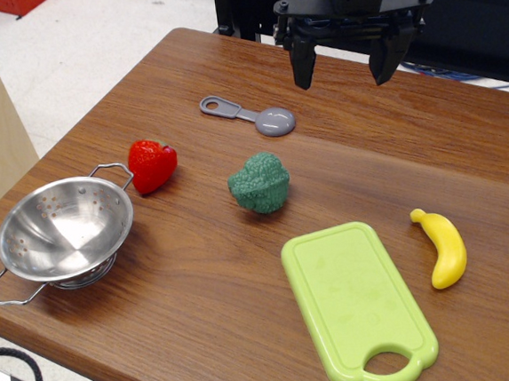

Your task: Put banana in colander

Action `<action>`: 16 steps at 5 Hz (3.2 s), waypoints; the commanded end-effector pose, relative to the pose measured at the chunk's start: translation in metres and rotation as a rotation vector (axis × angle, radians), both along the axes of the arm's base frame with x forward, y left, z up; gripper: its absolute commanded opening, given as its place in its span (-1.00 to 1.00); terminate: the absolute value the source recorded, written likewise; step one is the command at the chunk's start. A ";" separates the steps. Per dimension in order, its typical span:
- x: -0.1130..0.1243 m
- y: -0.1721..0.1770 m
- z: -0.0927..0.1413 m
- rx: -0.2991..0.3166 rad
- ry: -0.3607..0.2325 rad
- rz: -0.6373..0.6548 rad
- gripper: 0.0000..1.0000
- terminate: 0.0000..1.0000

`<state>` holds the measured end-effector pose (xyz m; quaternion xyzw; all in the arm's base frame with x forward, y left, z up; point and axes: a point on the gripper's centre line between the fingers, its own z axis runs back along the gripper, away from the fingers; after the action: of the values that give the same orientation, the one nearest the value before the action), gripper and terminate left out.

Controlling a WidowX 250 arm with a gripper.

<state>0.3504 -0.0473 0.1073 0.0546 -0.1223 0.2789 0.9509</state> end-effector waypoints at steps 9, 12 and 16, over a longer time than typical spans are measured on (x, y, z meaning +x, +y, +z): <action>-0.052 -0.119 -0.081 -0.079 0.015 -0.154 1.00 -1.00; -0.050 -0.114 -0.085 -0.111 -0.013 -0.174 -1.00 -1.00; -0.063 -0.012 -0.013 -0.143 -0.061 -0.004 -1.00 -1.00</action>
<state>0.2839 -0.0533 0.0781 -0.0087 -0.1074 0.2831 0.9530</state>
